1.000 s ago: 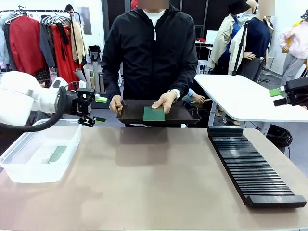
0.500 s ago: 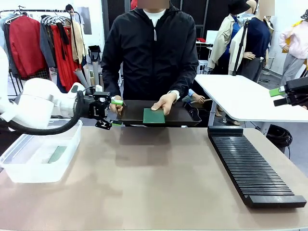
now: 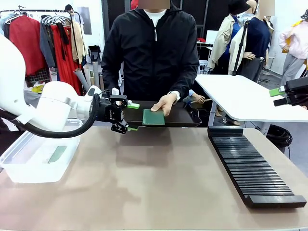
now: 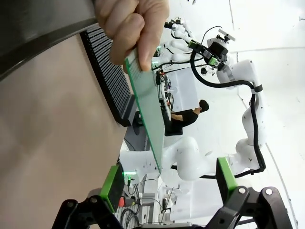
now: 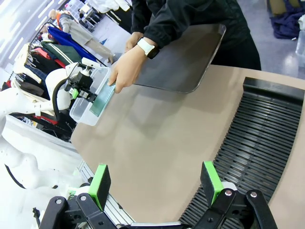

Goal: Sort PCBs into racks and boxes based on the side picked up.
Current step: Pick up the Blank PCB handed by the Human.

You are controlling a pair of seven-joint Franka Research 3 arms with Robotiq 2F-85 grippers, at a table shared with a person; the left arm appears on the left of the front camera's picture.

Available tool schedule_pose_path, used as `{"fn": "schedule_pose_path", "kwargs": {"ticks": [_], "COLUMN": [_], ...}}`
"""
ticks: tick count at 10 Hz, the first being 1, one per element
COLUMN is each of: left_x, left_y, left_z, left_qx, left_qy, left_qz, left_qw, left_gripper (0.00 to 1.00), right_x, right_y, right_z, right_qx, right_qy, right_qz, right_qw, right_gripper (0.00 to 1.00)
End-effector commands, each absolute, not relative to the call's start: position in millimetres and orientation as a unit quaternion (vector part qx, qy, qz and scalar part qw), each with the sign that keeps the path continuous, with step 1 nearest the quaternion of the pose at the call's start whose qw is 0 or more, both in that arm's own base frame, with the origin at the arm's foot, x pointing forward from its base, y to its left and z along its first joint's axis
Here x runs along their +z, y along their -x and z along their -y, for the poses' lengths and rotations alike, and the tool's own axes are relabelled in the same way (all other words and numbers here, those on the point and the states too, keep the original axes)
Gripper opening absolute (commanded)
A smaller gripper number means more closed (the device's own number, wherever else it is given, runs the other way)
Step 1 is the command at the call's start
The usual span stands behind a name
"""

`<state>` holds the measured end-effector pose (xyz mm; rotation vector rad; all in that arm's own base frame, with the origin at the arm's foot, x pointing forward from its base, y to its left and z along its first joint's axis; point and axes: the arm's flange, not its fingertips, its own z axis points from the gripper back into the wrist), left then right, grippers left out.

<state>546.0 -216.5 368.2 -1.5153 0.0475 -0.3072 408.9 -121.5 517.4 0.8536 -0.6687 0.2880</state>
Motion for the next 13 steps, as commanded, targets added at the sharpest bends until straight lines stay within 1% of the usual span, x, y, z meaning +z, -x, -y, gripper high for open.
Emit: {"fn": "schedule_pose_path", "kwargs": {"ticks": [1, 5, 8, 9, 10, 13], "left_x": [361.5, 354.2, 355.2, 354.1, 353.4, 349.7], "left_y": [-551.9, -550.4, -548.2, -548.0, -548.1, -547.5], "left_z": [228.0, 252.7, 260.1, 260.1, 261.0, 265.8], "left_qx": [-0.133, -0.144, -0.150, -0.149, -0.148, -0.148], "left_qy": [0.700, 0.711, 0.710, 0.710, 0.710, 0.710], "left_qz": [-0.012, -0.016, -0.022, -0.022, -0.023, -0.032], "left_qw": [0.702, 0.688, 0.688, 0.688, 0.688, 0.687], "left_gripper": [1.00, 1.00, 1.00, 0.94, 0.85, 0.58], "right_x": [520.0, 520.0, 520.0, 520.0, 520.0, 520.0], "right_y": [-409.7, -409.7, -409.7, -409.7, -409.7, -409.7], "right_z": [120.0, 120.0, 120.0, 120.0, 120.0, 120.0], "right_qx": [0.133, 0.133, 0.133, 0.133, 0.133, 0.133], "right_qy": [-0.413, -0.413, -0.413, -0.413, -0.413, -0.413], "right_qz": [0.320, 0.320, 0.320, 0.320, 0.320, 0.320], "right_qw": [0.842, 0.842, 0.842, 0.842, 0.842, 0.842], "right_gripper": [1.00, 1.00, 1.00, 1.00, 1.00, 1.00]}}
